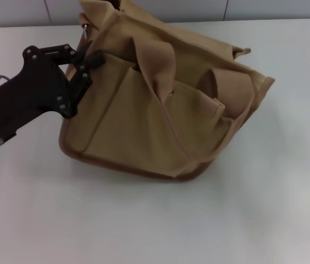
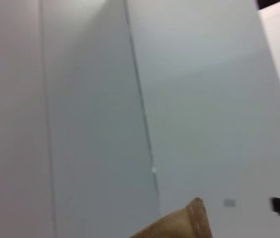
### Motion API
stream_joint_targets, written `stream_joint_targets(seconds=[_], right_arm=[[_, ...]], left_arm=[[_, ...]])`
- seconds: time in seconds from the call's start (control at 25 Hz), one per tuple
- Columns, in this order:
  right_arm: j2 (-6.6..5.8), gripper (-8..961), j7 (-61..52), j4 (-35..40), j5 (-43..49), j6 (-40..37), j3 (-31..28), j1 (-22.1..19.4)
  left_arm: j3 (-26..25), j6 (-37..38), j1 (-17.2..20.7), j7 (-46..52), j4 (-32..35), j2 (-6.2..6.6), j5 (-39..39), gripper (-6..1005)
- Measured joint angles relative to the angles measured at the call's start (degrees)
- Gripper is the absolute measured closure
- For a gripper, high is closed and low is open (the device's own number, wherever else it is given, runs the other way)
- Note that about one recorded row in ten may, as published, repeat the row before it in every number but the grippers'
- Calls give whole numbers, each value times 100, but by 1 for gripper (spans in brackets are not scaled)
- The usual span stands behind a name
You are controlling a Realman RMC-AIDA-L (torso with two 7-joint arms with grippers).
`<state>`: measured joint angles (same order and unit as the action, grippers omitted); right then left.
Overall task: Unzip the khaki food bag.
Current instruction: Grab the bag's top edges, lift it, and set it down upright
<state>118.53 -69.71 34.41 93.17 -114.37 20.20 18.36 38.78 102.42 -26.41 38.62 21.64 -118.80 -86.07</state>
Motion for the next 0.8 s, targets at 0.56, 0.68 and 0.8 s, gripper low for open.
stream_joint_targets(seconds=[0.56,0.68,0.8], right_arm=[[15,172,-1530,1694,327,1278,1127,949],[5,172,-1845,2061,354,1531,1409,1078],[-6,174,-2172,2285,378,1680,1593,1202]], left_arm=[[1121,29,172,1138,1695,-31,89,916],[1125,43,172,1192,1870,-28,161,916],[1127,45,159,1262,2053,-15,223,916]])
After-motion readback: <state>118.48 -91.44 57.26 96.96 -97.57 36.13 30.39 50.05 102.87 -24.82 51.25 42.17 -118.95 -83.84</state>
